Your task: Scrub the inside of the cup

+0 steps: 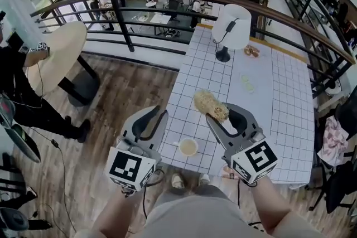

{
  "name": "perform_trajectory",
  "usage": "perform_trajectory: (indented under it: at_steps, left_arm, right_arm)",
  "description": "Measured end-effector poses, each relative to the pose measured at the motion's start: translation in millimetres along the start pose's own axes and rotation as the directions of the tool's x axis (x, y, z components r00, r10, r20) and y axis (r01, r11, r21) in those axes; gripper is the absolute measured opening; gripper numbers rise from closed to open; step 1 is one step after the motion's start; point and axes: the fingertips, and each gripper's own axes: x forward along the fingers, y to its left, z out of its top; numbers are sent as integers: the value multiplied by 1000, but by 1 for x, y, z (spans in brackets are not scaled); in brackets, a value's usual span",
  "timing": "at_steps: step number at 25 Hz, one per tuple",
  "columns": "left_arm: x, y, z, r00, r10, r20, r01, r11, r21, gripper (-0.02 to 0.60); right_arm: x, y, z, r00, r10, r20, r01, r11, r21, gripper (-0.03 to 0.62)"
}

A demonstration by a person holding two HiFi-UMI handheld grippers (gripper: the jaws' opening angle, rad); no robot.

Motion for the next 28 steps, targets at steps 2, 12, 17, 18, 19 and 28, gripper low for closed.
perform_trajectory:
  at_steps: [2,12,17,18,19,28]
  left_arm:
    - [-5,0,23,999,6,35,-7,1000,23,67]
    - [-32,-19,79,992,48,118,-57,996,72,67]
    - [-39,-32,77,990,39,138,-51,995,88,67]
    - [-40,-36,76,988,29,150,-42,996,83,67]
    - [-42,-40,74,987,19,160,-31,997,76,67]
    - [-45,-61,45,994,-14,109,4,996,89,67]
  right_arm:
    - [-8,-3,19,999,-29,46,30,999,-27,152]
    - [-51,7,86,966,-144,217,185,965,-184,153]
    - [-66,16,90,956,-126,263,182,963,-200,152]
    - [-69,18,88,958,-122,260,178,963,-204,152]
    - [-72,20,86,957,-122,262,179,962,-205,152]
    - [-87,22,62,958,-148,247,189,970,-153,152]
